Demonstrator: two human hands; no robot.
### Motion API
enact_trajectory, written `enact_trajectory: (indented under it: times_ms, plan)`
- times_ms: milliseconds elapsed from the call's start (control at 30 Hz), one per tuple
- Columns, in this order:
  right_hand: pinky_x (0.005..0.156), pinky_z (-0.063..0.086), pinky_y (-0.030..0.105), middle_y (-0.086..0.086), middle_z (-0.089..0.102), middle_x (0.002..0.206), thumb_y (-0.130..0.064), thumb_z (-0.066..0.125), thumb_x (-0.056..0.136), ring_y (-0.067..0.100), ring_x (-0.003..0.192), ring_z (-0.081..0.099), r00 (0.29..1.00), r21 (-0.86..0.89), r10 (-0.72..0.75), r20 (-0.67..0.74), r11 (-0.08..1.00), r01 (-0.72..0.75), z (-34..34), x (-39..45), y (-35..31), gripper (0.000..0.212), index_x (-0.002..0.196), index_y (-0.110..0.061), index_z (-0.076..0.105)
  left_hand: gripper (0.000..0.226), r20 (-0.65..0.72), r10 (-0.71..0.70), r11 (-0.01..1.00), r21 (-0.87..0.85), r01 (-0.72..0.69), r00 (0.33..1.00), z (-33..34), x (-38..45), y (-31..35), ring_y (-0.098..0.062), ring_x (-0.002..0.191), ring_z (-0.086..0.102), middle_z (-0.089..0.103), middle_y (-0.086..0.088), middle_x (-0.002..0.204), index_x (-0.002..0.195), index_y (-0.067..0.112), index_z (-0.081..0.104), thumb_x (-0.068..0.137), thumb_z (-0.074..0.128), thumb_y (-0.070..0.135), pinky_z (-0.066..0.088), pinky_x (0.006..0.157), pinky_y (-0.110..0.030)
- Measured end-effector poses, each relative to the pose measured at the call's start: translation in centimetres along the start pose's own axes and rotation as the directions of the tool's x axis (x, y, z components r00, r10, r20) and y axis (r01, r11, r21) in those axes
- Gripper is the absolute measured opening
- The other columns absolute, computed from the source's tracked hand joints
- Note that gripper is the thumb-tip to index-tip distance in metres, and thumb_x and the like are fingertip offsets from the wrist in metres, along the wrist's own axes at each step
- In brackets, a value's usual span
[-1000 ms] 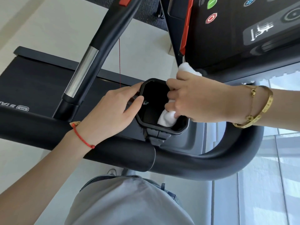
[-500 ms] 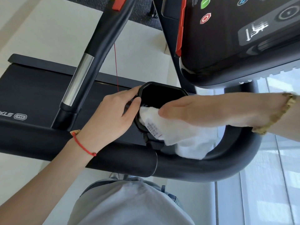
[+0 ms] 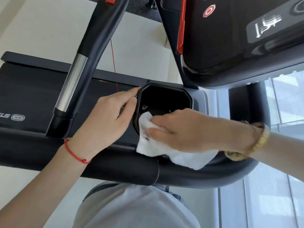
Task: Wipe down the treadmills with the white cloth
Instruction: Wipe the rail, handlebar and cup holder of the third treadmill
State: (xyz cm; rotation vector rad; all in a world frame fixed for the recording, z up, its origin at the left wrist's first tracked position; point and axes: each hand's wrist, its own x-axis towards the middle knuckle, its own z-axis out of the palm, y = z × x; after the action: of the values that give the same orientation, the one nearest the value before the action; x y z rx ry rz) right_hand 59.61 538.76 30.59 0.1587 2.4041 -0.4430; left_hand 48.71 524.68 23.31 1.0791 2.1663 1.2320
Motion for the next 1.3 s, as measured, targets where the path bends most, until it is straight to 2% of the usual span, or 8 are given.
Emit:
enact_trajectory:
  times_ms: [167,533,700,800,1000,1100,1200,1300]
  plan:
    - [0.094,0.032,0.023,-0.010,0.048,0.123,-0.054,0.029,0.099,0.011,0.112,0.048,0.995,-0.112,-0.103,-0.018,0.989,0.100,0.4,-2.7,0.5,0.055,0.148,-0.030,0.020,0.039,-0.006,0.023,1.000,-0.004,-0.023,1.000,0.2,0.0,0.1,0.000,0.061,0.053,0.055,0.019,0.066,0.138,0.026,0.055,0.104,0.044,0.012,0.037,0.062,-0.003]
    - [0.059,0.039,0.017,-0.007,0.060,0.078,-0.029,0.059,0.089,0.006,0.073,0.055,0.984,0.160,-0.098,0.150,0.984,0.073,-2.8,1.5,1.6,0.007,0.089,-0.022,0.061,0.040,0.015,0.001,1.000,-0.004,-0.001,1.000,0.1,0.2,0.2,0.002,0.067,0.056,0.063,0.014,0.081,0.141,0.023,0.056,0.104,0.042,0.014,0.038,0.066,-0.003]
    - [0.079,0.048,0.033,-0.013,0.049,0.112,-0.026,0.065,0.087,0.013,0.104,0.046,0.983,-0.202,-0.134,-0.129,0.974,0.106,-2.6,-0.1,2.2,0.032,0.114,-0.036,0.052,0.040,0.007,-0.027,1.000,-0.014,0.027,1.000,0.2,0.2,-0.1,-0.017,0.080,0.062,0.067,-0.004,0.086,0.137,0.030,0.058,0.104,0.038,0.020,0.047,0.073,-0.027]
    - [0.074,0.037,0.029,0.002,0.048,0.114,-0.016,0.066,0.079,0.023,0.100,0.044,0.882,-0.508,-0.314,-0.351,0.855,0.102,-1.9,0.3,2.5,0.038,0.116,-0.023,0.062,0.039,-0.007,-0.030,0.999,-0.016,0.030,1.000,0.3,0.1,-0.2,-0.018,0.080,0.064,0.069,-0.005,0.091,0.135,0.030,0.059,0.104,0.037,0.024,0.048,0.074,-0.032]
    - [0.067,0.042,0.033,0.000,0.060,0.088,-0.040,0.027,0.092,0.021,0.074,0.054,0.952,-0.631,-0.276,-0.135,0.764,0.132,-0.3,0.3,3.7,0.044,0.108,-0.029,0.067,0.038,-0.007,-0.040,0.998,-0.041,0.040,0.999,0.1,0.1,0.4,0.004,0.058,0.054,0.066,0.013,0.072,0.137,0.023,0.060,0.104,0.042,0.014,0.038,0.063,-0.004]
    - [0.084,0.043,0.031,-0.002,0.058,0.108,-0.042,0.026,0.100,0.021,0.095,0.058,0.964,-0.557,-0.266,-0.028,0.805,0.205,-0.9,-1.0,3.7,0.038,0.130,-0.037,0.048,0.038,0.002,-0.034,0.999,-0.031,0.034,0.999,0.0,0.1,0.4,0.009,0.057,0.053,0.058,0.027,0.062,0.137,0.021,0.059,0.105,0.042,0.012,0.035,0.064,0.000]
    - [0.071,0.037,0.024,-0.007,0.062,0.097,-0.039,0.048,0.094,0.018,0.088,0.062,0.951,-0.522,-0.309,-0.027,0.816,0.250,-1.4,-1.9,3.2,0.025,0.118,-0.038,0.056,0.039,0.003,-0.032,0.999,-0.010,0.032,0.999,-0.2,0.1,0.2,0.001,0.062,0.055,0.059,0.013,0.066,0.139,0.024,0.058,0.105,0.041,0.016,0.038,0.066,-0.003]
    - [0.084,0.046,0.029,-0.010,0.059,0.107,-0.038,0.034,0.101,0.018,0.101,0.057,0.964,-0.469,-0.260,0.061,0.845,0.258,-1.9,-0.8,3.2,0.025,0.122,-0.040,0.047,0.041,0.020,-0.035,0.999,0.000,0.035,0.999,-0.2,0.1,-0.1,-0.010,0.069,0.058,0.066,0.002,0.078,0.141,0.028,0.056,0.105,0.039,0.022,0.044,0.067,-0.013]
